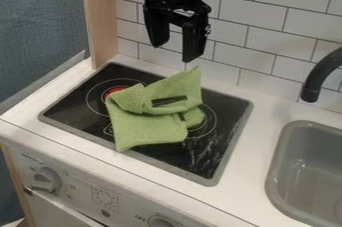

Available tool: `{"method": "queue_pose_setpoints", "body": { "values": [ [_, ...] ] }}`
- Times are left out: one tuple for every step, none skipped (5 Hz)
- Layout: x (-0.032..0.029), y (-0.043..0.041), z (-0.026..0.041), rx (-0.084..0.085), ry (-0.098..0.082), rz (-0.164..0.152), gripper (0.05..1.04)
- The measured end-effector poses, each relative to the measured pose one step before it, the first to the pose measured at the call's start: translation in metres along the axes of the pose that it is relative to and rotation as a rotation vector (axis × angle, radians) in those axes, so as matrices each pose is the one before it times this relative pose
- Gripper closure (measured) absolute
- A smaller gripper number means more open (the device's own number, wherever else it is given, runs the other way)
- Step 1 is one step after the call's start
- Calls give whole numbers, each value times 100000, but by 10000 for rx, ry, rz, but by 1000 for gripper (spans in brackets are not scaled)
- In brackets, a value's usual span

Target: Unfold the cloth from bottom right to top left

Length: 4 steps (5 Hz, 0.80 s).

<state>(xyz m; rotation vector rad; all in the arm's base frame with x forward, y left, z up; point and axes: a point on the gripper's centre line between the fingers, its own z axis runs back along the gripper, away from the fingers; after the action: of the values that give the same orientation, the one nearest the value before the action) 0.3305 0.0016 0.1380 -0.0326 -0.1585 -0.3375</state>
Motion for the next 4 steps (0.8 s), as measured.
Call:
{"method": "queue_pose_setpoints", "body": {
  "values": [
    [-329, -175, -887, -114, 286, 35, 85],
    [-269, 440, -1795, 230, 607, -10, 85],
    [-422, 714, -1429, 405, 501, -298, 85],
    [-228, 405, -1715, 154, 569, -285, 85]
  ]
}}
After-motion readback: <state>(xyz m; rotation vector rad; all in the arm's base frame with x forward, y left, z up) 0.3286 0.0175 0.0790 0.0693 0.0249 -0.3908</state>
